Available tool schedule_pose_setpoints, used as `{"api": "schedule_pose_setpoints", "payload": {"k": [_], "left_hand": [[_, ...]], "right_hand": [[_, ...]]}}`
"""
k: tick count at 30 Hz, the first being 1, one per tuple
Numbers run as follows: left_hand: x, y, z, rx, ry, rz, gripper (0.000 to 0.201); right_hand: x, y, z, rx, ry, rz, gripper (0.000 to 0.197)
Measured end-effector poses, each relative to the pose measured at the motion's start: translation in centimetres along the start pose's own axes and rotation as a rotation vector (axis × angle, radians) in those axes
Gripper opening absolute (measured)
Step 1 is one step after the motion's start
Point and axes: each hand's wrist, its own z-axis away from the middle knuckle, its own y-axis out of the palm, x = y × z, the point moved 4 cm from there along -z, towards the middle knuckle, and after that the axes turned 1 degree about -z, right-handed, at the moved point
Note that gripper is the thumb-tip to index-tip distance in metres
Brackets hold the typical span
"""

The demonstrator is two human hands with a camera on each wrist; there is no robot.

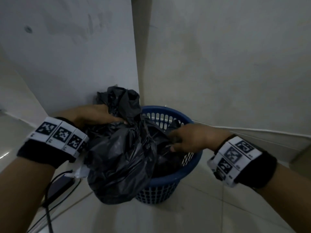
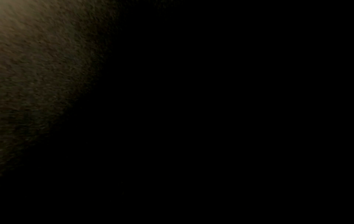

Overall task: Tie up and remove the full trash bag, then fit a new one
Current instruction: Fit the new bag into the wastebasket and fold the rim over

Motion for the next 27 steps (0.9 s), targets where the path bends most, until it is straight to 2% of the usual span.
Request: {"api": "schedule_pose_setpoints", "payload": {"k": [1, 4, 6, 10, 13, 14, 16, 18, 20, 22, 24, 26, 27], "left_hand": [[0.0, 0.4, -0.3, 0.027, 0.007, -0.015, 0.087], [0.0, 1.7, -0.6, 0.100, -0.035, 0.031, 0.071], [-0.5, 2.2, -1.3, 0.112, -0.025, 0.041, 0.081], [-2.1, 3.6, -2.8, 0.064, -0.030, 0.113, 0.093], [-4.3, 5.2, -3.7, -0.026, 0.008, 0.141, 0.076], [-5.1, 5.7, -4.0, -0.048, 0.029, 0.152, 0.076], [-6.1, 6.4, -4.9, -0.095, 0.045, 0.241, 0.083], [-6.8, 6.7, -5.4, -0.153, 0.037, 0.390, 0.088], [-7.6, 7.1, -5.7, -0.184, 0.049, 0.500, 0.090], [-8.5, 7.4, -5.7, -0.208, 0.093, 0.568, 0.087], [-9.3, 7.8, -5.7, -0.206, 0.155, 0.560, 0.080], [-9.1, 8.4, -6.1, -0.151, 0.163, 0.486, 0.081], [-8.7, 8.7, -6.7, -0.122, 0.148, 0.442, 0.081]], "right_hand": [[-0.7, 0.2, 0.4, 0.020, 0.029, 0.056, 0.051], [-2.2, 2.3, 0.7, 0.217, 0.105, 0.064, 0.056], [-3.1, 3.6, -0.5, 0.194, 0.119, 0.033, 0.061], [-5.6, 3.6, -2.0, -0.137, 0.147, -0.132, 0.059], [-8.2, 2.9, -1.4, -0.388, 0.196, -0.215, 0.040], [-8.8, 2.6, -1.0, -0.481, 0.223, -0.231, 0.037], [-8.7, 1.3, 0.1, -0.664, 0.230, -0.336, 0.045], [-7.6, -0.2, 1.2, -0.733, 0.182, -0.618, 0.062], [-5.7, -1.3, 1.6, -0.575, 0.084, -0.952, 0.068], [-3.6, -1.6, 1.6, -0.335, -0.083, -1.060, 0.066], [-3.0, -0.9, 1.0, -0.196, -0.121, -0.907, 0.074], [-3.8, 0.2, 0.0, -0.157, -0.064, -0.692, 0.079], [-4.7, 0.8, -0.4, -0.160, -0.021, -0.615, 0.074]]}}
